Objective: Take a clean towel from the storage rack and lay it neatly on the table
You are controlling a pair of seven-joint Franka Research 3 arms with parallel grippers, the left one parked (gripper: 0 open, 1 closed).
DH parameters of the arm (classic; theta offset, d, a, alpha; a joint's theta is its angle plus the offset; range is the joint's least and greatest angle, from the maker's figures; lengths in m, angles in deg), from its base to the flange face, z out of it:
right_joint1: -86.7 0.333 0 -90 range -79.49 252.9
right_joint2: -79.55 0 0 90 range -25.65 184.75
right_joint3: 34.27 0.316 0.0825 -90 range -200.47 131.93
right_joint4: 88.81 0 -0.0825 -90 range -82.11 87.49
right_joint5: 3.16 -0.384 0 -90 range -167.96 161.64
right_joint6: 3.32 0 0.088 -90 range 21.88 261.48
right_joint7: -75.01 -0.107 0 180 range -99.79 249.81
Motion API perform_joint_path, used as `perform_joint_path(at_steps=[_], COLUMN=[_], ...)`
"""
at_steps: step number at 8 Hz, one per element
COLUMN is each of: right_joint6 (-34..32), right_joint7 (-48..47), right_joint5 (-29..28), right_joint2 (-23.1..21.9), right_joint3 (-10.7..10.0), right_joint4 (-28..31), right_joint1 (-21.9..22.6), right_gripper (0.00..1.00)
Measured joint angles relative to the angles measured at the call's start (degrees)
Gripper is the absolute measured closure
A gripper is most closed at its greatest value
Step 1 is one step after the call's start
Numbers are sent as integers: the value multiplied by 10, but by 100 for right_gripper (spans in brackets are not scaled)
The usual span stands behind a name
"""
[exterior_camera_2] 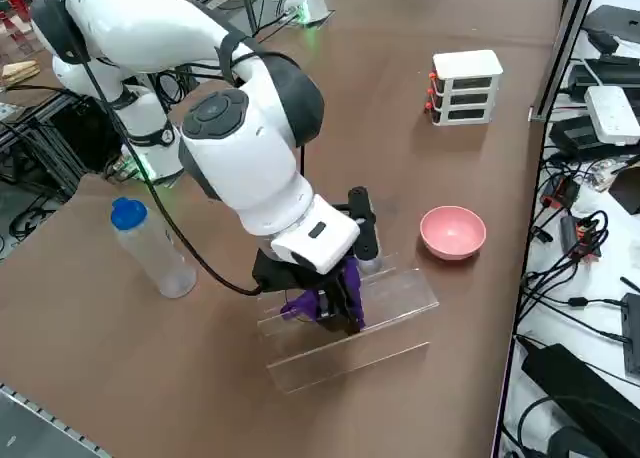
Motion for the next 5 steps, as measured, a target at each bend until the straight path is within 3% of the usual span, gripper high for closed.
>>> perform_joint_path(at_steps=[1,2,4,5], right_joint6=[0,0,-21,-62], right_joint7=[0,0,1,-9], right_joint5=[-2,-3,-6,-9], right_joint2=[0,0,-3,-11], right_joint3=[0,1,2,3], right_joint4=[0,0,-5,-16], right_joint1=[0,0,3,6], right_gripper=[89,95,95,95])
